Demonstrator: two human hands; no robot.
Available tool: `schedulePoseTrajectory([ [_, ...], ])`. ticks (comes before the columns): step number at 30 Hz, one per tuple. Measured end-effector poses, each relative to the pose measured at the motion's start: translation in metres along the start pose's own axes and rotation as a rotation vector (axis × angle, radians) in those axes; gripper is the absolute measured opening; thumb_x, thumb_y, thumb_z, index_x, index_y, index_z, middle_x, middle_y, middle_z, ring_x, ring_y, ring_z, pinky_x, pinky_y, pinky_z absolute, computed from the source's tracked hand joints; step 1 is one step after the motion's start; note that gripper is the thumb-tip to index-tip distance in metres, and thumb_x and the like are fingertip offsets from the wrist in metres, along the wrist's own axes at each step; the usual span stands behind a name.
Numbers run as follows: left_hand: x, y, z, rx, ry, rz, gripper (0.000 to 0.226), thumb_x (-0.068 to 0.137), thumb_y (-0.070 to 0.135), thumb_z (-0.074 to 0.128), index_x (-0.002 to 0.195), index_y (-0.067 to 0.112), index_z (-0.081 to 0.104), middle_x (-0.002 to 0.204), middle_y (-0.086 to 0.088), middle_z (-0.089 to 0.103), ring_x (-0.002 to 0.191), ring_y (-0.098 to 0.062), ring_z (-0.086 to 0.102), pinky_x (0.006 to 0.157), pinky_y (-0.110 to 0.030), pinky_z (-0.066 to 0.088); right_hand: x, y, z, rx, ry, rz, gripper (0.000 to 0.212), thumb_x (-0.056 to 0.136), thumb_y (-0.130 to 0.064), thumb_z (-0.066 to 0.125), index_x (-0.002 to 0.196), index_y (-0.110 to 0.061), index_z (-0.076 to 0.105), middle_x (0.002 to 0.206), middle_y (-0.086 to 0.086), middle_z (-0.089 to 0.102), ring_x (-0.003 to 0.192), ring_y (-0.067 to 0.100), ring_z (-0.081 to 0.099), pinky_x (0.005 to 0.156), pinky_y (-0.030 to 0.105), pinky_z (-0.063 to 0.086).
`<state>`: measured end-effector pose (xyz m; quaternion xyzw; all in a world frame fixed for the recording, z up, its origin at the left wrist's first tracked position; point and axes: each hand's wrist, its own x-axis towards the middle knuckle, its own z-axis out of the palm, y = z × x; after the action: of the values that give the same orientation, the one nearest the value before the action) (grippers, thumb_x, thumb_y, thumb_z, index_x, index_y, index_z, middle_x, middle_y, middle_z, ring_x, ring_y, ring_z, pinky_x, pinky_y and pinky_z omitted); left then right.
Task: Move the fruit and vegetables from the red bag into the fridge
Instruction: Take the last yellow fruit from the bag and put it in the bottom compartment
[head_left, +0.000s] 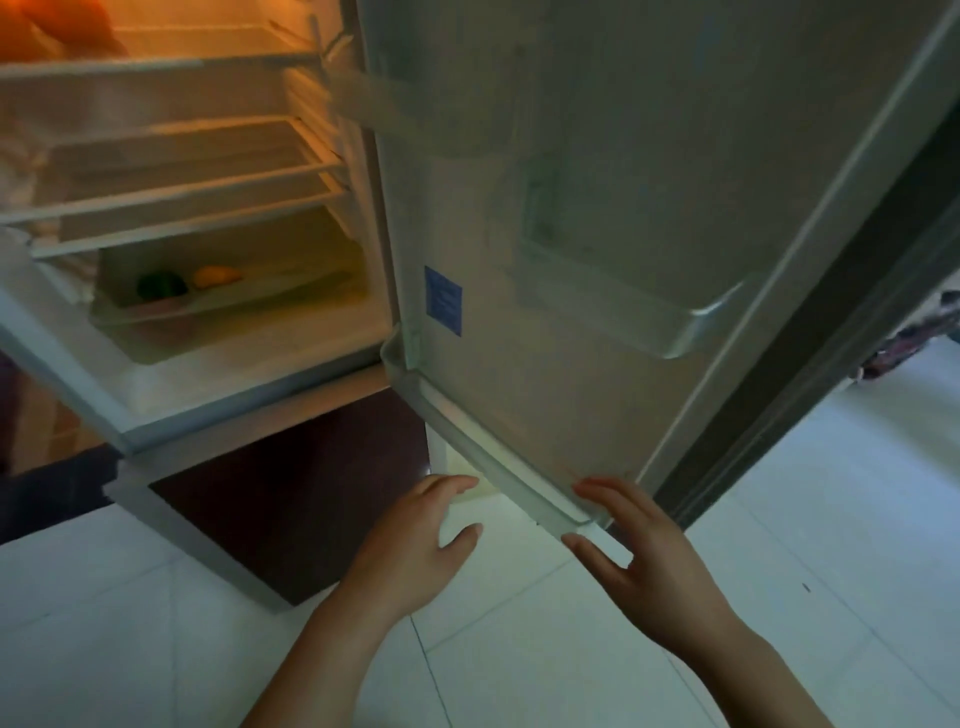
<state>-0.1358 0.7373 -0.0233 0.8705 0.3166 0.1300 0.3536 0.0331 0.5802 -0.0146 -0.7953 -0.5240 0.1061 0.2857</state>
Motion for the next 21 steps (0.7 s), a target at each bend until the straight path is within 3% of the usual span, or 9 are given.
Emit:
schedulePoseTrajectory([
  [4, -0.006, 0.05, 0.05, -0.083, 0.09, -0.056, 0.041, 0.087, 0.03, 0.06, 0.126, 0.033, 0.048, 0.123, 0.02, 0.046, 0.108, 0.008, 0.045, 0.08, -0.008, 0.036, -0.025, 0.038, -0.048, -0.003, -0.062, -0.108, 0.049, 0.083, -0.058, 0.05, 0.127, -0.038, 0.046, 0.123, -0.032, 0.036, 0.105, -0.011, 0.042, 0.082, -0.003, 0.03],
  [6, -0.01, 0.074, 0.075, -0.144, 0.13, -0.094, 0.039, 0.086, 0.028, 0.061, 0.124, 0.035, 0.05, 0.123, 0.019, 0.048, 0.108, 0.009, 0.046, 0.08, -0.008, 0.035, -0.037, 0.062, -0.072, -0.003, -0.11, -0.155, 0.048, 0.084, -0.056, 0.051, 0.127, -0.036, 0.047, 0.123, -0.03, 0.039, 0.097, -0.012, 0.043, 0.078, -0.003, 0.031],
  [9, -0.02, 0.106, 0.109, -0.169, 0.176, -0.122, 0.04, 0.086, 0.029, 0.062, 0.123, 0.035, 0.05, 0.122, 0.02, 0.05, 0.109, 0.008, 0.047, 0.083, -0.008, 0.034, -0.046, 0.104, -0.102, -0.048, -0.149, -0.203, 0.05, 0.084, -0.057, 0.049, 0.129, -0.035, 0.046, 0.129, -0.02, 0.047, 0.109, -0.007, 0.044, 0.088, 0.005, 0.03],
  [13, -0.044, 0.138, 0.135, -0.106, 0.165, -0.167, 0.041, 0.086, 0.031, 0.061, 0.125, 0.035, 0.049, 0.122, 0.02, 0.049, 0.112, 0.005, 0.048, 0.087, -0.013, 0.04, -0.035, 0.139, -0.135, -0.058, -0.077, -0.11, 0.061, 0.083, -0.054, 0.055, 0.134, -0.024, 0.042, 0.132, -0.005, 0.051, 0.116, 0.009, 0.049, 0.093, 0.022, 0.039],
  [17, -0.065, 0.161, 0.135, -0.055, 0.241, -0.213, 0.041, 0.087, 0.03, 0.06, 0.126, 0.033, 0.049, 0.123, 0.019, 0.048, 0.109, 0.009, 0.047, 0.083, -0.008, 0.039, -0.012, 0.144, -0.146, -0.075, -0.086, -0.07, 0.09, 0.079, -0.057, 0.058, 0.147, -0.018, 0.013, 0.151, 0.005, 0.029, 0.134, 0.022, 0.035, 0.106, 0.037, 0.035],
  [21, -0.085, 0.171, 0.133, 0.015, 0.287, -0.255, 0.042, 0.089, 0.031, 0.057, 0.129, 0.036, 0.045, 0.124, 0.023, 0.044, 0.111, 0.009, 0.043, 0.078, -0.006, 0.037, -0.003, 0.139, -0.134, 0.049, -0.059, -0.11, 0.102, 0.073, -0.057, 0.064, 0.148, -0.02, 0.006, 0.155, 0.003, 0.02, 0.138, 0.02, 0.029, 0.109, 0.04, 0.034],
])
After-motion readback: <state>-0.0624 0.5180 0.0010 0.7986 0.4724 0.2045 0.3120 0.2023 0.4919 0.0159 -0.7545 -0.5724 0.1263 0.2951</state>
